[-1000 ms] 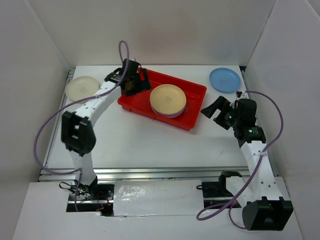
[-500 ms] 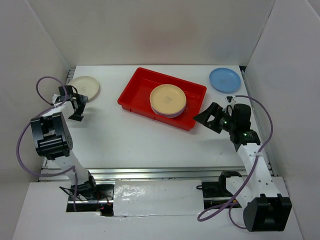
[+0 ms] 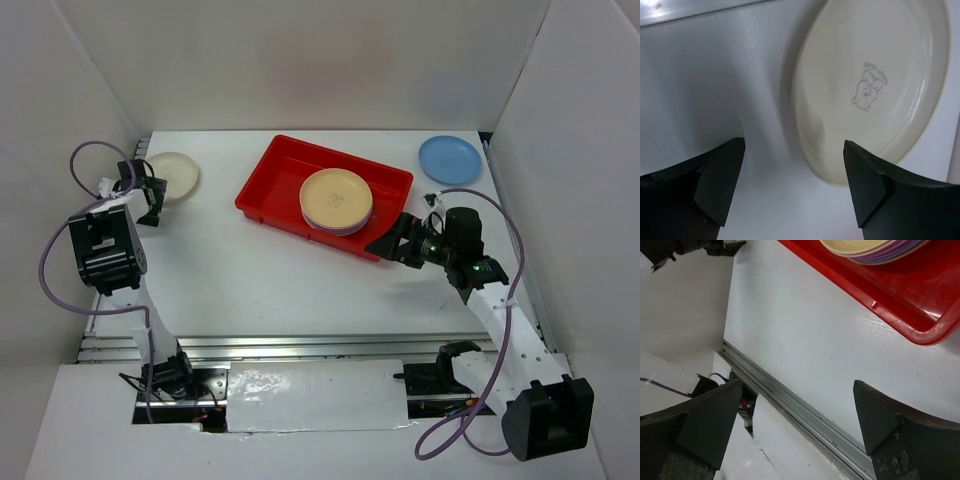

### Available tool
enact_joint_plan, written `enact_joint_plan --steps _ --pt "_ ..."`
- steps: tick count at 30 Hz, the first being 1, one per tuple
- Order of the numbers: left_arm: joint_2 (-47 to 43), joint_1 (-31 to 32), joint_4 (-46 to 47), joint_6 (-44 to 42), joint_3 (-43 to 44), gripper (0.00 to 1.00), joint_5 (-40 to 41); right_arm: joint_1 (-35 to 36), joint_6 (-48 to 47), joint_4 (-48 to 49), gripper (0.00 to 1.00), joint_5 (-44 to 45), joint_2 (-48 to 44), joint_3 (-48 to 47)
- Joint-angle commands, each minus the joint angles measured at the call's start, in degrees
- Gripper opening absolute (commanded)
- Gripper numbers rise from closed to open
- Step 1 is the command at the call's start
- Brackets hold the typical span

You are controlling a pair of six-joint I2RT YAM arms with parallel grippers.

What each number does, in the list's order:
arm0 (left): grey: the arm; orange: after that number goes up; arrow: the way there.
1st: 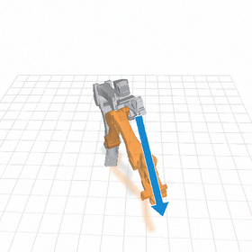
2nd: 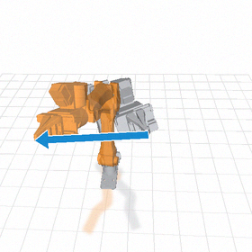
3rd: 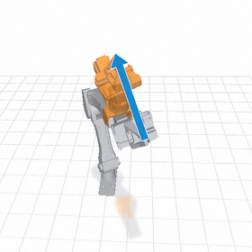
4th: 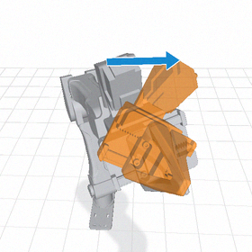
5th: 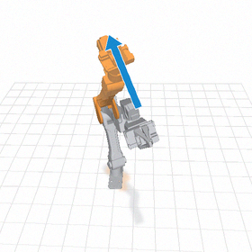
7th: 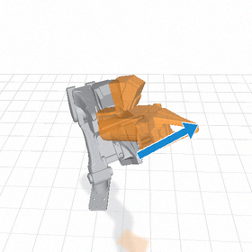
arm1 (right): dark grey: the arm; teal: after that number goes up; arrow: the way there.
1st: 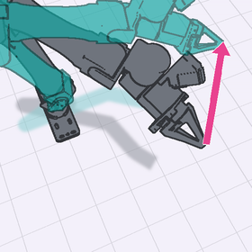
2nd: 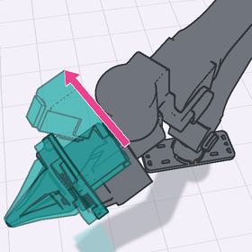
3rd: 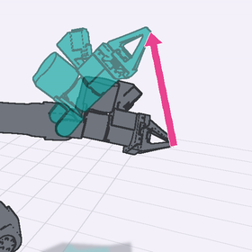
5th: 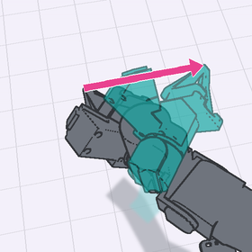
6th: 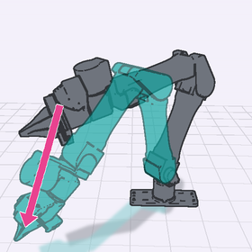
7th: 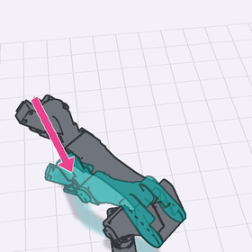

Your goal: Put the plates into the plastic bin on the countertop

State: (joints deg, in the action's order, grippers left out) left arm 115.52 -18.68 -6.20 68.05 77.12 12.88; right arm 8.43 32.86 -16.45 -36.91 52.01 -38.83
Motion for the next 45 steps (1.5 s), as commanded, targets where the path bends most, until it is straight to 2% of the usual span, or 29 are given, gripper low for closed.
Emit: enact_joint_plan --steps 1,3,4,6,9,11,13,15,17,19,20,24,26,27,29,30,34,38,40,45 --pt "4.4 0.8 -2.5 0.6 5.3 0.88 2.8 0.7 -1.7 2.9 1.0 -0.7 0.8 -0.8" --pt "6.0 1.4 -7.3 1.6 7.7 0.86 4.2 0.8 -1.7 2.9 1.0 -0.5 0.2 -1.1" --pt "7.1 1.6 -8.6 1.8 9.7 0.8 5.5 1.1 -1.7 2.8 1.0 -0.1 -0.1 -1.1" --pt "8.2 1.9 -11.5 3.0 11.8 0.77 6.5 1.2 -1.7 2.3 1.0 0.9 -0.8 -1.4" --pt "11.1 1.9 -17.8 3.3 16.4 0.6 6.5 1.3 -2.0 1.2 1.0 1.6 -1.4 -2.0" --pt "11.7 1.9 -19.9 3.7 18.8 0.34 5.7 1.5 -2.1 0.6 1.0 2.1 -1.7 -2.4" --pt "11.1 1.2 -21.5 4.3 18.5 0.0 4.3 1.9 -2.0 -0.2 1.0 3.5 -2.3 -2.8" --pt "7.5 0.9 -22.2 4.5 16.8 0.0 2.2 2.0 -2.1 -1.2 1.0 4.4 -2.5 -3.6" --pt "3.6 1.3 -25.4 4.9 15.9 0.0 3.8 2.2 -2.4 -2.5 1.0 4.7 -3.0 -4.6" --pt "-5.2 3.5 -27.4 5.4 13.3 0.0 7.7 2.3 -2.4 -3.3 1.0 6.1 -3.5 -5.2" --pt "-13.0 6.1 -27.3 5.6 11.8 0.0 12.7 2.4 -2.5 -4.2 1.0 6.5 -4.1 -5.6" --pt "-30.3 13.7 -20.6 1.8 3.5 0.0 22.4 2.1 -2.7 -5.4 1.0 9.0 -5.3 -5.8" --pt "-34.3 16.8 -18.5 -3.3 1.4 0.0 21.3 1.6 -2.0 -4.6 1.0 12.0 -4.7 -4.7" --pt "-36.1 17.4 -18.0 -5.5 1.5 0.0 16.8 0.8 -1.8 -4.6 1.0 12.8 -3.9 -4.7" --pt "-35.6 20.7 -17.6 -10.2 2.5 0.0 10.4 -0.4 -1.5 -5.1 1.0 13.9 -1.0 -5.5" --pt "-33.2 21.6 -18.0 -11.9 4.8 0.0 3.4 -1.8 -1.3 -5.6 1.0 14.4 0.0 -6.2" --pt "-21.9 29.1 -20.3 -19.2 14.0 0.0 -9.3 -5.7 -0.8 -8.5 1.0 17.7 1.3 -9.3" --pt "-8.1 37.9 -25.8 -23.3 26.2 0.0 -12.0 -8.0 -1.0 -10.4 1.0 16.8 -0.5 -10.7" --pt "-3.5 39.9 -29.7 -23.5 31.9 0.0 -12.4 -9.8 -1.5 -12.1 1.0 17.7 -1.5 -11.3" --pt "-1.6 41.2 -27.4 -21.9 30.2 0.0 -14.1 -9.9 -2.3 -14.0 1.0 18.2 -2.5 -11.3"
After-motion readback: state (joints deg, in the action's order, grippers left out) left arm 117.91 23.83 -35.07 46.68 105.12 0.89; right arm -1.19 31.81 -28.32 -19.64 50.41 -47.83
